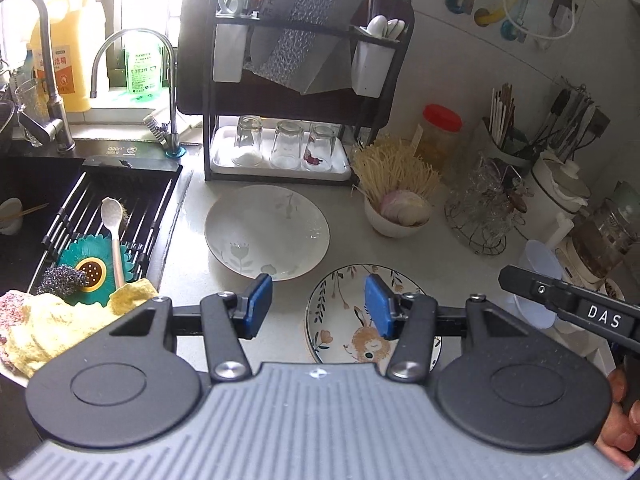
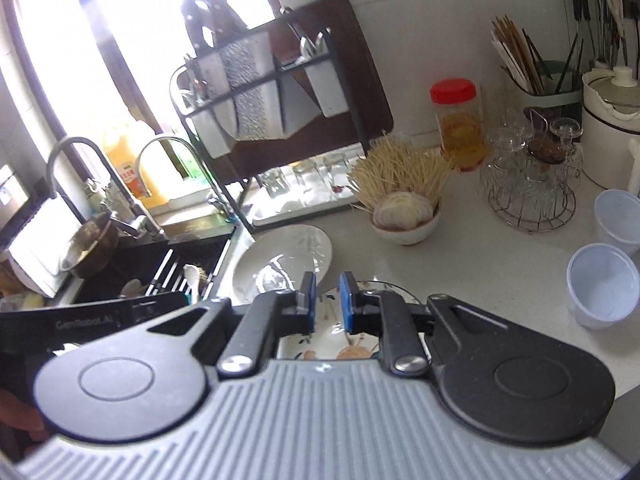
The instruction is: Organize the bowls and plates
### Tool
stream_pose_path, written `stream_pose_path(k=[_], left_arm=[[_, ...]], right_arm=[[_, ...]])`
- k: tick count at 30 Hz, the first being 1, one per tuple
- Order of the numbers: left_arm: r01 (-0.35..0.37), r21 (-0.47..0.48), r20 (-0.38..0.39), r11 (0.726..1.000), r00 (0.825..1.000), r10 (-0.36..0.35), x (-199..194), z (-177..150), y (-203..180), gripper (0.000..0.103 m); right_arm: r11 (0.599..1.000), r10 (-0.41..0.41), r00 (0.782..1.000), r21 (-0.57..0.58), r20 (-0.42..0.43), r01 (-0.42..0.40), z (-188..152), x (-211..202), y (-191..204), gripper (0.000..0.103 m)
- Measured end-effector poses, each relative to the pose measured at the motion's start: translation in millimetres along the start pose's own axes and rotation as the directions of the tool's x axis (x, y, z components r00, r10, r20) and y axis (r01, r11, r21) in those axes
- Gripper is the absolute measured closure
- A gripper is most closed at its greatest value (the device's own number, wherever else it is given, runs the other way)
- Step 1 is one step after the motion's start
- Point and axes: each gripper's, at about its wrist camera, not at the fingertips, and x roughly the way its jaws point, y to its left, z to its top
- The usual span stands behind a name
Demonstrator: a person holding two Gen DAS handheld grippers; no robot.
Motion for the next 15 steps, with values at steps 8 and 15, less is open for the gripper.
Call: stream_pose_path(k=[8,15], left_arm=[[0.005,-0.002,0.018,1.000,1.000,-0.005,-37.4,-27.2,14.8,0.046],[-0.010,-0.018,0.024,1.000,1.000,0.011,-61.2,-45.3,30.7,0.046]], right_arm=[[1.000,0.008,1.000,-0.002,0.004,-0.008,-21.8,-25.6,25.8,0.086],[1.000,0.015,1.000,-0.014,-0.010,-0.015,-38.9,-35.8,45.7,0.086]])
